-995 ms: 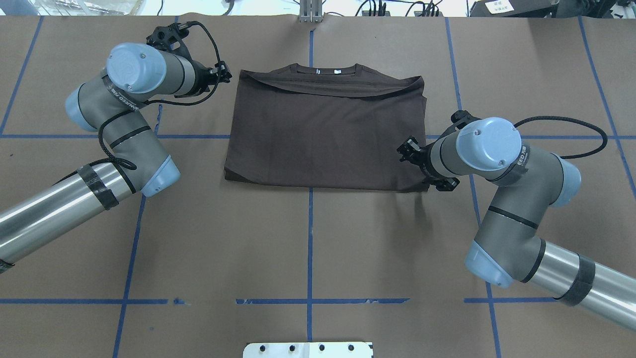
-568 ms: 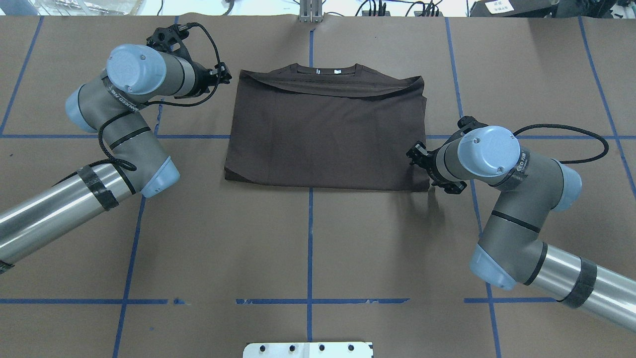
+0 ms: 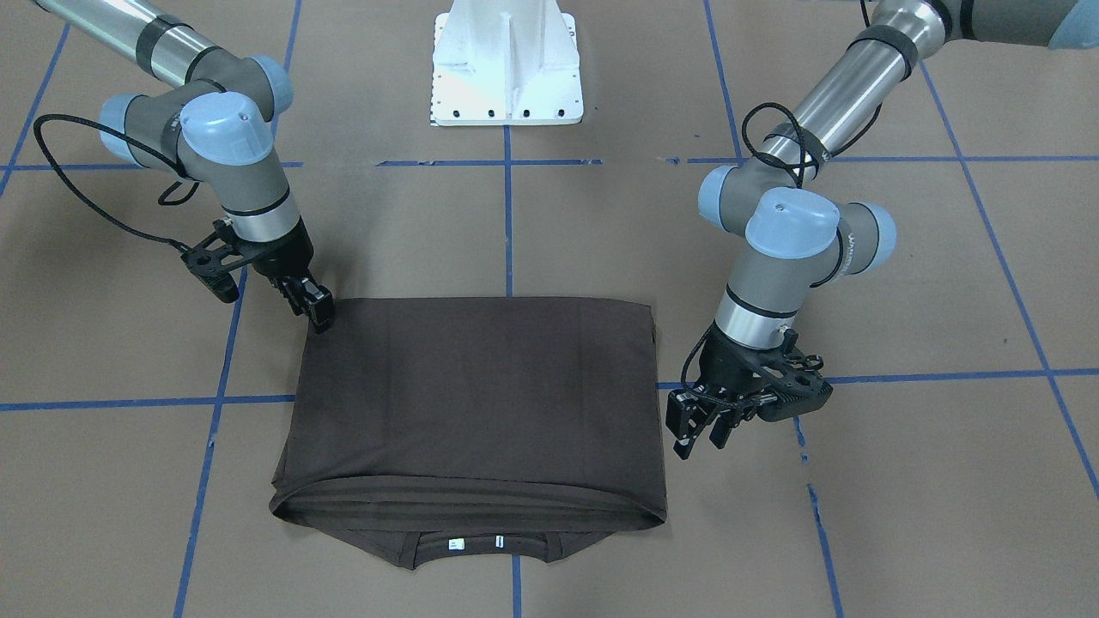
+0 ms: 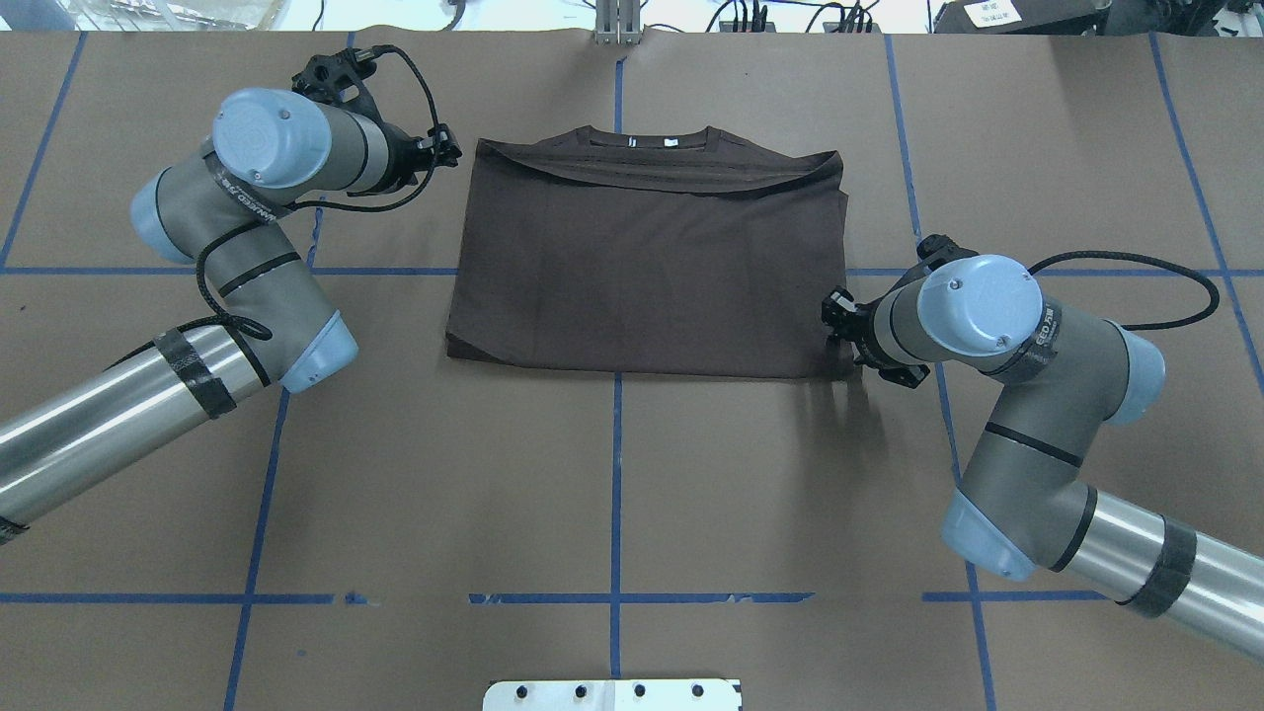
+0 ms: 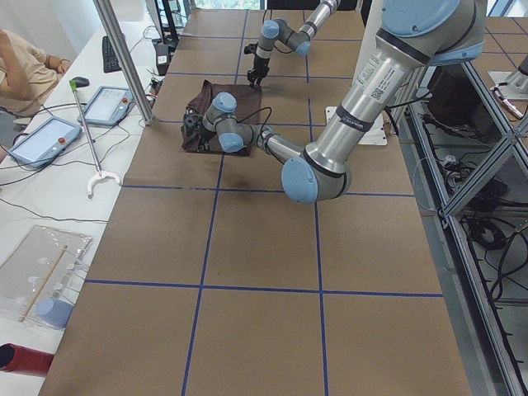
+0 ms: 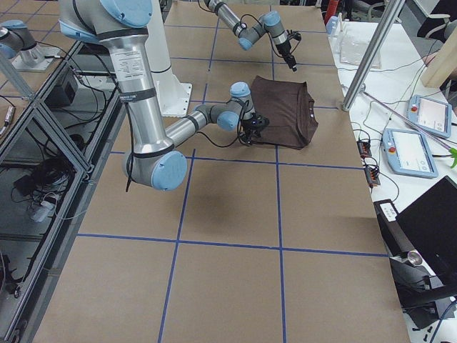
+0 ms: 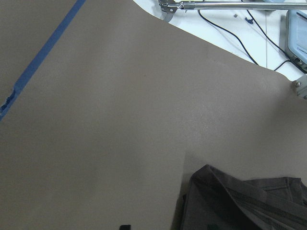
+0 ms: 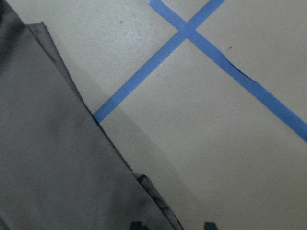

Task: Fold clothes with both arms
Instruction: 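Grasp the folded shirt's corner with the right gripper while the left gripper lifts away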

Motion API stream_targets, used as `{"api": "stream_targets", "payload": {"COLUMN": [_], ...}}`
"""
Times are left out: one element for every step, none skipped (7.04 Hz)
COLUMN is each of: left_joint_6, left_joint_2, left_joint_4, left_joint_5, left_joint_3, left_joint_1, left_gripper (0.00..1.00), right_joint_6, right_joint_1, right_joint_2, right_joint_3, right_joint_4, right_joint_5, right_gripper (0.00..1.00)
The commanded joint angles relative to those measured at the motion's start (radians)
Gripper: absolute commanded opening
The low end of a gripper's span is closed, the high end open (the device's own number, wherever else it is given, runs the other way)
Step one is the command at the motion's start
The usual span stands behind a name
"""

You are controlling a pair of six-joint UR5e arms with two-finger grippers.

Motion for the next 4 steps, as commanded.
{"api": "stream_targets", "payload": {"left_joint_6": [-0.001, 0.001, -0.001, -0.001], "left_joint_2": [-0.004, -0.007, -0.008, -0.005], "left_joint_4": [0.000, 0.001, 0.000, 0.001], "left_joint_5": [0.000, -0.002, -0.002, -0.003], "left_joint_3": [-0.002, -0.010, -0.013, -0.037], "left_joint_1": [-0.001, -0.001, -0.001, -0.001], "left_gripper": [0.62, 0.62, 0.62, 0.62], "right_joint_6": [0.005, 0.005, 0.003, 0.003], "right_joint_1": [-0.008, -0.009, -0.009, -0.009], "right_joint_2": [-0.004, -0.005, -0.037, -0.112], "right_joint_3": [0.011, 0.022, 0.095, 0.200], "right_joint_4": [0.000, 0.000, -0.001, -0.001], "right_joint_5": [0.002, 0.004, 0.013, 0.054], "right_gripper": [0.00, 0.00, 0.00, 0.00]}}
